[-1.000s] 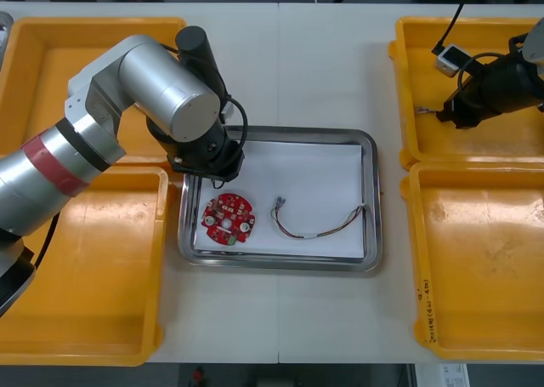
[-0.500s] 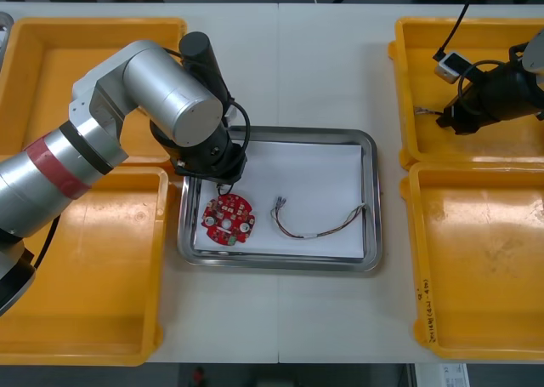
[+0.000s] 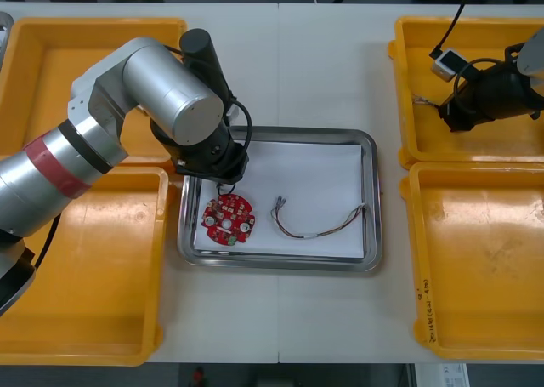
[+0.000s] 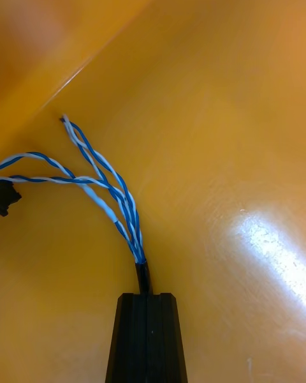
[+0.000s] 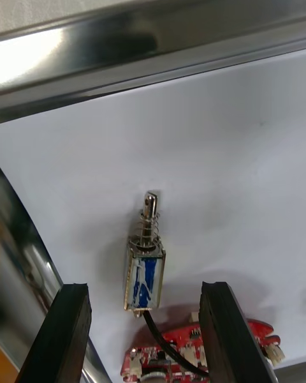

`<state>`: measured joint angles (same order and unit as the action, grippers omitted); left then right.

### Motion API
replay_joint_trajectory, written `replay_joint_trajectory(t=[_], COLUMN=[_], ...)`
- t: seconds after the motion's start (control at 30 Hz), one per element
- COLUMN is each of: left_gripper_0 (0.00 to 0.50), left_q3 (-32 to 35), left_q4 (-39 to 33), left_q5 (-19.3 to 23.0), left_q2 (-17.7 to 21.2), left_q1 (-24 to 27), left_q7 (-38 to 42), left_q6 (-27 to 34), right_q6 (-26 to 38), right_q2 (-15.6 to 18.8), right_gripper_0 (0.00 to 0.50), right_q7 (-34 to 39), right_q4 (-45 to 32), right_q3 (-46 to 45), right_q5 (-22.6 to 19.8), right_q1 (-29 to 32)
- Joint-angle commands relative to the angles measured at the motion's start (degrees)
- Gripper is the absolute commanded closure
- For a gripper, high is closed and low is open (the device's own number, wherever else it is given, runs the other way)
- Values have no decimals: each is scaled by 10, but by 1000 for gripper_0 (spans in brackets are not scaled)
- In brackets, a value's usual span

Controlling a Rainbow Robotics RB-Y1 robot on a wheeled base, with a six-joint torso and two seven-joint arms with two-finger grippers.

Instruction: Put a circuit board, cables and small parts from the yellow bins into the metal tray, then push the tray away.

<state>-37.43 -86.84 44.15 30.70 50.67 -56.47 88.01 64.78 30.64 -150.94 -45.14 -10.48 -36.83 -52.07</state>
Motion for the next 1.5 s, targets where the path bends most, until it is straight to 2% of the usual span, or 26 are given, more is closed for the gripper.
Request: replay_joint_trajectory(t=[0.03, 0.17, 0.5, 0.77, 0.87, 1.0, 1.2, 1.33, 1.5], left_gripper_0=[0, 0, 0, 0, 0, 0, 0, 0, 0], left_q3=[46, 70, 152, 193, 206, 234, 262, 263, 264], left_q4=[-49, -68, -98, -98, -97, -87, -35, 3, 50], left_q5=[7, 7, 16, 16, 12, 12, 14, 5, -15], left_q2=[-8, -4, 22, 57, 70, 81, 94, 102, 102], left_q1=[29, 30, 32, 43, 44, 44, 56, 66, 77], left_q7=[22, 20, 18, 22, 22, 23, 22, 25, 32], left_q6=[35, 54, 104, 143, 154, 162, 161, 143, 118], right_q6=[-8, 7, 129, 264, 302, 340, 403, 448, 452], right_q2=[1, 6, 16, 17, 18, 20, 21, 21, 21], right_gripper_0=[500, 500, 500, 500, 500, 500, 500, 500, 500], right_q7=[-24, -23, -18, -3, 2, 10, 36, 64, 66], right_q4=[-20, -45, -122, -218, -241, -275, -364, -433, -508], right_q3=[14, 13, -38, -83, -103, -112, -109, -104, -98], right_q5=[-1, 7, 37, 109, 116, 122, 129, 111, 82], right_q1=[14, 14, 14, 14, 14, 15, 36, 53, 76])
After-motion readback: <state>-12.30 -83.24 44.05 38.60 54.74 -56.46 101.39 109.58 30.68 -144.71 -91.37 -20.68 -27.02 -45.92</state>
